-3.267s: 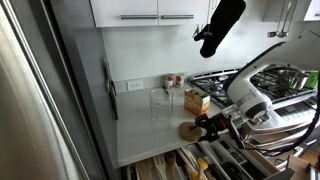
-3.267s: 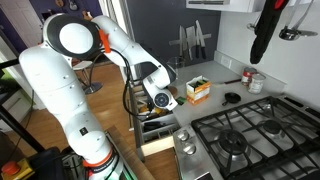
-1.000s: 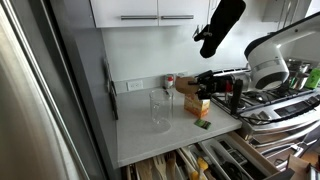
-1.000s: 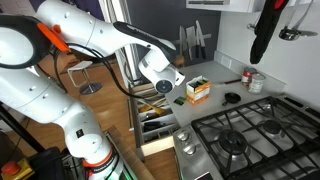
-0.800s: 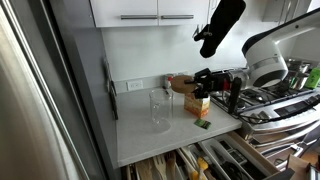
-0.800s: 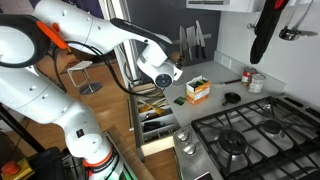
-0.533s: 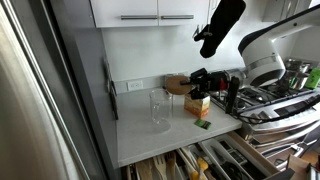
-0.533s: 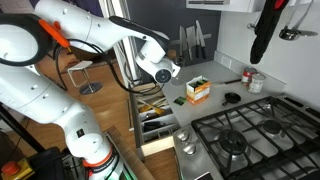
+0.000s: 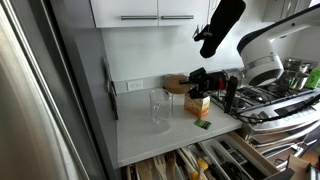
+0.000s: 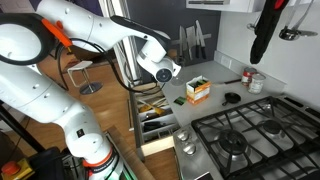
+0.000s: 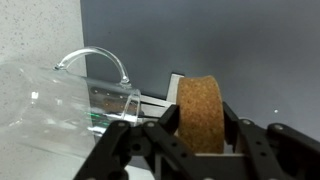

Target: Put the brown lid on the transparent jar

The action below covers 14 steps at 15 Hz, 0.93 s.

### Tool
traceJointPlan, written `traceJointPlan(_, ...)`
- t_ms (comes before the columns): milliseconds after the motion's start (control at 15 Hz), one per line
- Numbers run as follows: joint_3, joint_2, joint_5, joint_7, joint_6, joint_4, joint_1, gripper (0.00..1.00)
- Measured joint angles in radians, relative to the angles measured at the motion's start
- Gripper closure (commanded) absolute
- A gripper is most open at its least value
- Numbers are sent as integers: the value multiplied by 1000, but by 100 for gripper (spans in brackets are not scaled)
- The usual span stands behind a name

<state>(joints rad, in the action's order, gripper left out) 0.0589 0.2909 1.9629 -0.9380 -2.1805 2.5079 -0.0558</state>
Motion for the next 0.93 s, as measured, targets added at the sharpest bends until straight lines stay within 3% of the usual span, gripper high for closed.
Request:
traceJointPlan(533, 48, -103, -13, 39, -176, -133, 20, 81)
traceJointPlan(933, 51, -137, -105, 121, -265, -194, 45, 81)
